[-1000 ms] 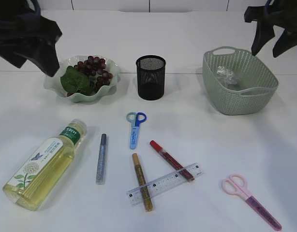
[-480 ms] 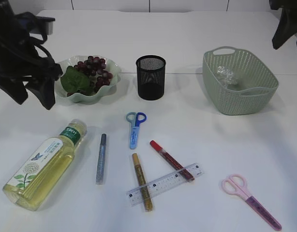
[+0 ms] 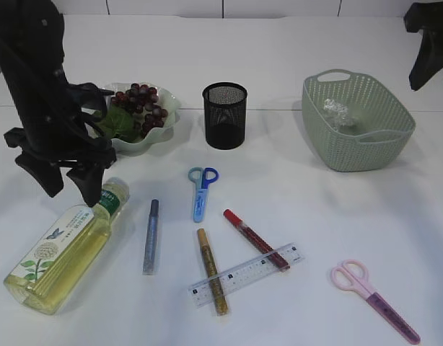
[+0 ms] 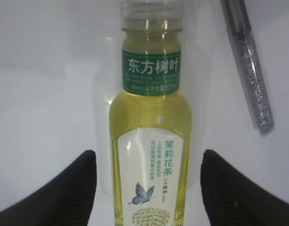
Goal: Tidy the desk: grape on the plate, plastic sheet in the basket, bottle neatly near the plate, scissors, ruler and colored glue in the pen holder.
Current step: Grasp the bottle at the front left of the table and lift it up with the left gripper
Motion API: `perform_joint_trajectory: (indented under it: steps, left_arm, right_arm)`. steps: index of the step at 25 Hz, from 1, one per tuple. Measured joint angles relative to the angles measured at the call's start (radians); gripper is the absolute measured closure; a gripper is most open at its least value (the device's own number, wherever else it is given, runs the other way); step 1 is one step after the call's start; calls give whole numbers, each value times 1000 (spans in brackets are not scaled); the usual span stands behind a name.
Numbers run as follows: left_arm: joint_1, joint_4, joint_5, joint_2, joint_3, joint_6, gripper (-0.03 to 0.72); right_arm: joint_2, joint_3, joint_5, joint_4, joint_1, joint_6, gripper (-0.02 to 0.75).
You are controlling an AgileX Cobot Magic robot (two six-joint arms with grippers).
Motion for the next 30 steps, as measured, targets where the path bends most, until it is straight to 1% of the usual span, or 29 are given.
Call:
perform_joint_trajectory:
  steps: [9, 30]
  left_arm:
    - [0, -2, -4, 106, 0, 1, 176]
    - [0, -8, -4, 194, -14, 4, 155]
  right_arm:
    - [0, 0, 0, 0, 0, 0, 340]
    - [0, 0, 0, 0, 0, 0, 340]
